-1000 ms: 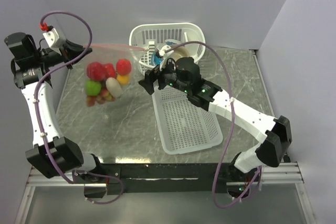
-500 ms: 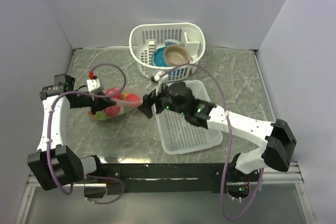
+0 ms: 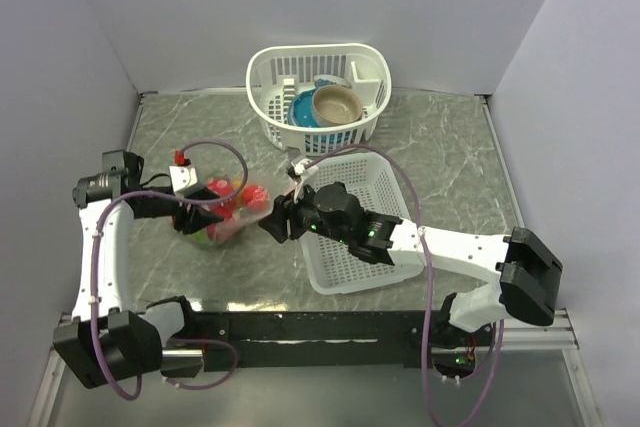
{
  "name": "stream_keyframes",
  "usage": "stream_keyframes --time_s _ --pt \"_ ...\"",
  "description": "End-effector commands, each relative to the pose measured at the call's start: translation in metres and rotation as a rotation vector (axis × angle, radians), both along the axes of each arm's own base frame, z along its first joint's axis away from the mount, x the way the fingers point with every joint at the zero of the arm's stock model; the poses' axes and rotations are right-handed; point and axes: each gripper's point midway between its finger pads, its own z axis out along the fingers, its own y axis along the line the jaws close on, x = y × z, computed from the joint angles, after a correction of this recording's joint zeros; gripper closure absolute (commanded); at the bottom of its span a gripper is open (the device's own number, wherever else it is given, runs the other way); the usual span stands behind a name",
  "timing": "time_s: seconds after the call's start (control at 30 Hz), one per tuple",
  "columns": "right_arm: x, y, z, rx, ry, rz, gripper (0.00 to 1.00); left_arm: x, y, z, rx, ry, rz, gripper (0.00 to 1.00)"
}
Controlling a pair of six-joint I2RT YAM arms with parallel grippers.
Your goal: Open the zip-top bag and remove the fake food
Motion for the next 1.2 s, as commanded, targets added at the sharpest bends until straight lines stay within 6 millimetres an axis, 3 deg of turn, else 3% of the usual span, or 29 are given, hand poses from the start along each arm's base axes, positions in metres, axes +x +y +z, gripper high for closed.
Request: stream_keyframes --time_s 0.0,0.17,0.23,0.3,0.43,0.53,0.67,0.7,0.73,0.83,0.93,1.03,1.13,1.17 --pt "0.004 0.009 0.019 0.081 -0.005 -0.007 0.41 -0.011 0.002 -0.001 0.037 0.032 0.033 0.37" --pt "0.0 0.002 -0.002 0.043 0.033 -0.016 0.43 -0.004 -0.005 0.03 -0.029 -0.001 0.018 0.32" --pt "-0.005 -0.003 -0.012 0.037 0.059 -0.012 0.5 -0.005 -0.014 0.04 -0.094 -0.004 -0.013 0.27" --pt "-0.011 -0.006 -0.021 0.04 0.079 -0.01 0.56 0.008 -0.018 0.041 -0.1 -0.026 -0.016 0.31" --pt "-0.017 -0.008 -0.039 -0.024 0.08 -0.014 0.62 0.065 0.014 0.015 -0.007 -0.021 0.233 0.52" --pt "-0.018 -0.005 -0.053 -0.079 0.077 -0.012 0.63 0.084 0.049 -0.013 0.023 -0.003 0.344 0.56" --pt "-0.013 0.005 -0.06 -0.12 0.07 -0.012 0.62 0.106 0.123 -0.034 0.04 0.062 0.546 0.55" --pt "-0.013 0.008 -0.066 -0.139 0.071 -0.009 0.61 0.108 0.134 -0.04 0.057 0.074 0.56 0.55" --pt "-0.012 0.011 -0.067 -0.142 0.073 -0.004 0.61 0.107 0.14 -0.058 0.057 0.155 0.566 0.56" --pt "-0.008 0.021 -0.065 -0.148 0.065 0.003 0.6 0.107 0.147 -0.089 0.087 0.224 0.566 0.56" --pt "-0.004 0.028 -0.062 -0.158 0.05 0.011 0.6 0.112 0.159 -0.11 0.103 0.234 0.657 0.51" --pt "0.003 0.032 -0.047 -0.161 0.007 0.006 0.59 0.132 0.169 -0.116 0.075 0.231 0.697 0.44" --pt "0.013 0.039 -0.01 -0.118 -0.062 -0.009 0.57 0.144 0.17 -0.131 0.025 0.316 0.703 0.43" --pt "0.015 0.042 -0.006 -0.116 -0.078 -0.009 0.56 0.142 0.165 -0.137 0.022 0.341 0.682 0.42"
